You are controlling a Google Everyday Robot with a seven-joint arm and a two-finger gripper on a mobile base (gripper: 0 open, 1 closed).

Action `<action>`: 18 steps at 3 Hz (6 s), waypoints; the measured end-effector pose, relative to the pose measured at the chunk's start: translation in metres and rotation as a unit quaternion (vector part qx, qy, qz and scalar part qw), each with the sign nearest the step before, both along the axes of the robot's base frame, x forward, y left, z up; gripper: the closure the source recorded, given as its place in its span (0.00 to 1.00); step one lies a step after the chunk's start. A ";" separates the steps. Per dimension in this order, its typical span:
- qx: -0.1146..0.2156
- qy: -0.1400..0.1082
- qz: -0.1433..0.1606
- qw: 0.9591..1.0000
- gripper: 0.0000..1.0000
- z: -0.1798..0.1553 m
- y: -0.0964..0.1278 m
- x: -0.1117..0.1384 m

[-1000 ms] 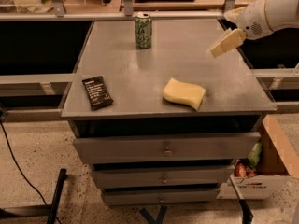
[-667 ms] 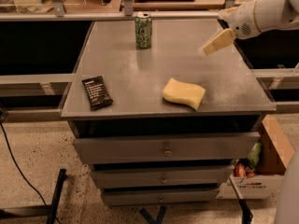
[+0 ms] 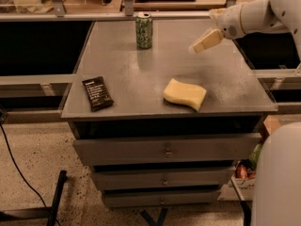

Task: Knock green can over

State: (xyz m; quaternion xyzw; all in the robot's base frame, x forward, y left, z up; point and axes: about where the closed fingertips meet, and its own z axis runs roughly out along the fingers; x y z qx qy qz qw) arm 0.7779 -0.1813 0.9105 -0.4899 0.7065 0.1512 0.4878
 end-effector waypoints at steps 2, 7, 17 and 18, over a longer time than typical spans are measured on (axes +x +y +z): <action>0.067 -0.034 0.025 0.997 0.00 0.011 0.037 0.027; 0.108 0.033 0.039 0.993 0.00 -0.006 0.105 0.048; 0.163 -0.023 0.014 0.986 0.00 -0.049 0.184 0.093; 0.167 -0.021 0.011 0.986 0.17 -0.052 0.187 0.094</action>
Offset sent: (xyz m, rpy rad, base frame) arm 0.0465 0.0498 0.0250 0.2152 -0.1105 0.0744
